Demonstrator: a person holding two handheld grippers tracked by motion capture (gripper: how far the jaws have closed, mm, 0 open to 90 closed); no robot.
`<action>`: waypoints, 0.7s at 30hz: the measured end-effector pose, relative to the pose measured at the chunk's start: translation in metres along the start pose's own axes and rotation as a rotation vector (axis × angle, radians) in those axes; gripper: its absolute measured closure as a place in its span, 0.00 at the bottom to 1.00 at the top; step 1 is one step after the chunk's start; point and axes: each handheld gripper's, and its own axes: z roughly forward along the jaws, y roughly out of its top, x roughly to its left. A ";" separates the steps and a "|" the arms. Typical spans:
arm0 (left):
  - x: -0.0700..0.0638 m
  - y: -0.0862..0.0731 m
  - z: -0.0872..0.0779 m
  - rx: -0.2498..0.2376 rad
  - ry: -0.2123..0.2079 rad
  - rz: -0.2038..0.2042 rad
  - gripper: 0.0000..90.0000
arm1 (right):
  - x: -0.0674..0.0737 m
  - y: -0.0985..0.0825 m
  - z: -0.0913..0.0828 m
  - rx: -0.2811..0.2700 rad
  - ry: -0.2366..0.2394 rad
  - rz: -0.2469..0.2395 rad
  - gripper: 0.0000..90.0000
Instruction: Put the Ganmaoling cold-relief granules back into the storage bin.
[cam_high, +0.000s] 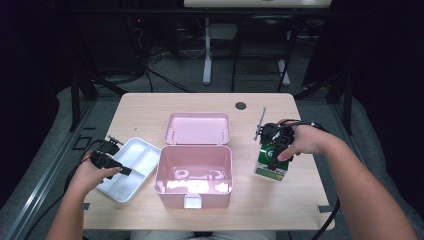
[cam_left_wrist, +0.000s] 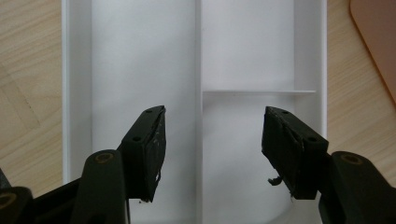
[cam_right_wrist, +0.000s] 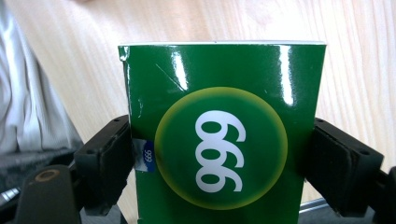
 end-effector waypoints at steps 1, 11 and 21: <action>0.000 0.000 0.000 0.000 0.000 -0.001 0.45 | 0.001 0.001 -0.001 -0.001 0.000 -0.012 0.18; -0.001 0.000 0.001 0.002 0.000 0.001 0.45 | 0.011 0.015 -0.018 -0.005 0.016 -0.117 0.18; 0.000 0.000 0.002 0.003 0.001 0.006 0.45 | 0.017 0.029 -0.032 -0.008 0.006 -0.145 0.18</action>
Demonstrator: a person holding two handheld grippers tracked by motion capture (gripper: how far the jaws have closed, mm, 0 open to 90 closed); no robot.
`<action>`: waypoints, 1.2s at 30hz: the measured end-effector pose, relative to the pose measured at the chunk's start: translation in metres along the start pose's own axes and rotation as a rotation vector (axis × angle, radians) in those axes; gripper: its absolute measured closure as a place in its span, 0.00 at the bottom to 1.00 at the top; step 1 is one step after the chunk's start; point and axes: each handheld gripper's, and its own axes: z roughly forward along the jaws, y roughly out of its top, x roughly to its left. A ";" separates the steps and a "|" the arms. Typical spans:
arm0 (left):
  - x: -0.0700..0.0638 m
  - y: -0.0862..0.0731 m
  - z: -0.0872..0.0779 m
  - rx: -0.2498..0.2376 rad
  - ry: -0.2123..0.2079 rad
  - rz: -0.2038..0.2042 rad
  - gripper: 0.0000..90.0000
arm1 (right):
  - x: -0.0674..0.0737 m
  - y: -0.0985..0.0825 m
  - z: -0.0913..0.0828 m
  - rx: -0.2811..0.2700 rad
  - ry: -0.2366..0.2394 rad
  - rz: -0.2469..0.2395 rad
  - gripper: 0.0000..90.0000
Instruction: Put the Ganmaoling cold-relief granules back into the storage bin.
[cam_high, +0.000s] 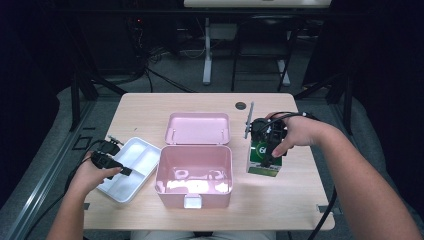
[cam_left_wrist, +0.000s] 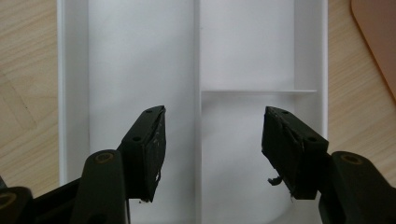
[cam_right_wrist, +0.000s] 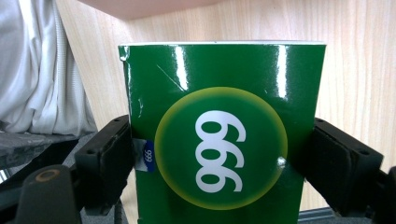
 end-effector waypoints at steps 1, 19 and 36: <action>0.000 0.000 0.000 0.001 0.001 -0.004 0.45 | 0.001 0.001 -0.001 0.003 0.002 0.000 0.18; 0.000 0.000 -0.001 -0.003 -0.002 -0.006 0.45 | 0.017 0.034 -0.031 0.006 -0.017 -0.082 0.18; 0.000 0.000 0.002 0.009 -0.003 -0.003 0.45 | 0.034 0.083 -0.035 -0.021 0.031 -0.105 0.18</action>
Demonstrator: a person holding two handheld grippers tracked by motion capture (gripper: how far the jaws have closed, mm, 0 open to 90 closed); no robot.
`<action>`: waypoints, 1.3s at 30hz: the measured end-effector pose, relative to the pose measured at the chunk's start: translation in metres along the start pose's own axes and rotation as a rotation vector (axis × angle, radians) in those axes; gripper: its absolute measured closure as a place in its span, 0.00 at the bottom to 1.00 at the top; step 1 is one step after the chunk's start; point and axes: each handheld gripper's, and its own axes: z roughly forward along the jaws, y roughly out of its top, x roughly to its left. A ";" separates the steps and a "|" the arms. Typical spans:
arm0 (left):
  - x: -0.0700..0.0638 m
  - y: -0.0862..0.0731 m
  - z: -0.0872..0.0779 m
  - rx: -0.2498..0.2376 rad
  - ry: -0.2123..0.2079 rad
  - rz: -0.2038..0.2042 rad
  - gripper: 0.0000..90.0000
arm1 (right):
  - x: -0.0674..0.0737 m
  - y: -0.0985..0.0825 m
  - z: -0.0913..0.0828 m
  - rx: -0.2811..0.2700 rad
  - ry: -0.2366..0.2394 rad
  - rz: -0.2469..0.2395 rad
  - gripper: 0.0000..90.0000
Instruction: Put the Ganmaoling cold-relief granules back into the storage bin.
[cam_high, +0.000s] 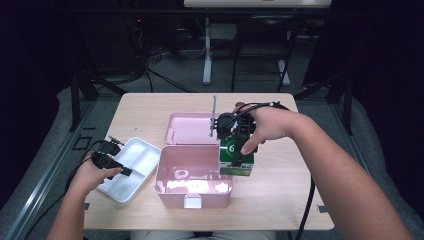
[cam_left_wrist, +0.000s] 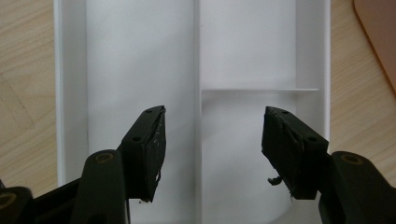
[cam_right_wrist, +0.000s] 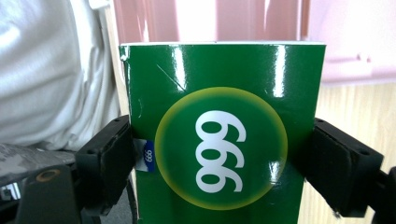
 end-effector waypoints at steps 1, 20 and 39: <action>0.000 0.000 0.000 0.000 0.000 0.000 0.45 | 0.001 0.003 0.001 0.003 0.004 0.000 0.18; 0.002 0.000 0.000 -0.007 -0.003 0.001 0.45 | 0.003 0.045 0.019 0.006 0.024 -0.030 0.18; 0.003 0.000 0.000 0.000 -0.004 0.002 0.45 | 0.000 0.050 0.043 0.014 0.033 -0.043 0.18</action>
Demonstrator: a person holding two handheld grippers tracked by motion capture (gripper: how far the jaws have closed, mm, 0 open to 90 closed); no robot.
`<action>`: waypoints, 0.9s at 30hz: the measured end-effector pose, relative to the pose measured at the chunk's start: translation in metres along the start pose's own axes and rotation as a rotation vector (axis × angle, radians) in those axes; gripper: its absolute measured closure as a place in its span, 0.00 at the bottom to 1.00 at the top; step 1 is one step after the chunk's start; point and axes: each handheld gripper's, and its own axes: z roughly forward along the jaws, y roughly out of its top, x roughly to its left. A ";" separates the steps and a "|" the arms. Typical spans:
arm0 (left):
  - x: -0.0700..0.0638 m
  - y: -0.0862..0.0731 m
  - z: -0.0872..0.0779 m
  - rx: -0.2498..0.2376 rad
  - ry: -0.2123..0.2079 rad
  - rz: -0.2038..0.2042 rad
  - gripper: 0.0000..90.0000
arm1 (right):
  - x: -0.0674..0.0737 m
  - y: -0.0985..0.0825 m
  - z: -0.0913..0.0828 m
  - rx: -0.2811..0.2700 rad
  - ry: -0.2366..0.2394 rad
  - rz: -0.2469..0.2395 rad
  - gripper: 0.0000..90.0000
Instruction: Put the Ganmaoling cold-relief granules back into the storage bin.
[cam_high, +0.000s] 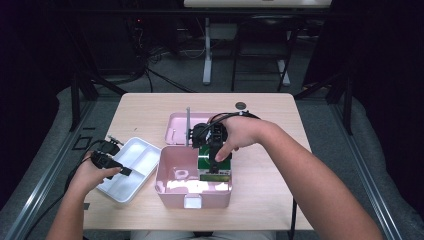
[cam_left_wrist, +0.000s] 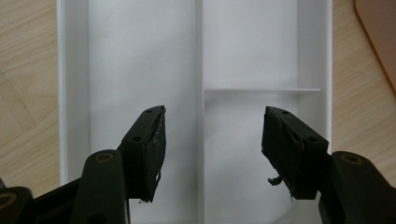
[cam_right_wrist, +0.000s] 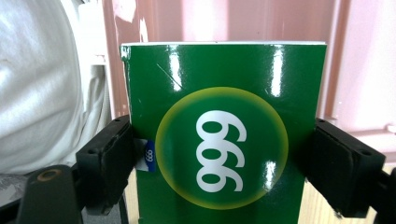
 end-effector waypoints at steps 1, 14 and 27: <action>0.000 0.000 0.000 0.000 0.000 -0.004 0.45 | 0.000 0.000 0.002 0.003 0.001 -0.002 0.18; 0.000 0.000 0.000 0.002 0.002 -0.005 0.45 | -0.005 -0.005 0.034 -0.011 0.015 0.001 0.18; 0.000 0.000 0.001 0.003 0.003 -0.004 0.45 | -0.008 -0.004 0.058 -0.008 0.025 0.002 0.18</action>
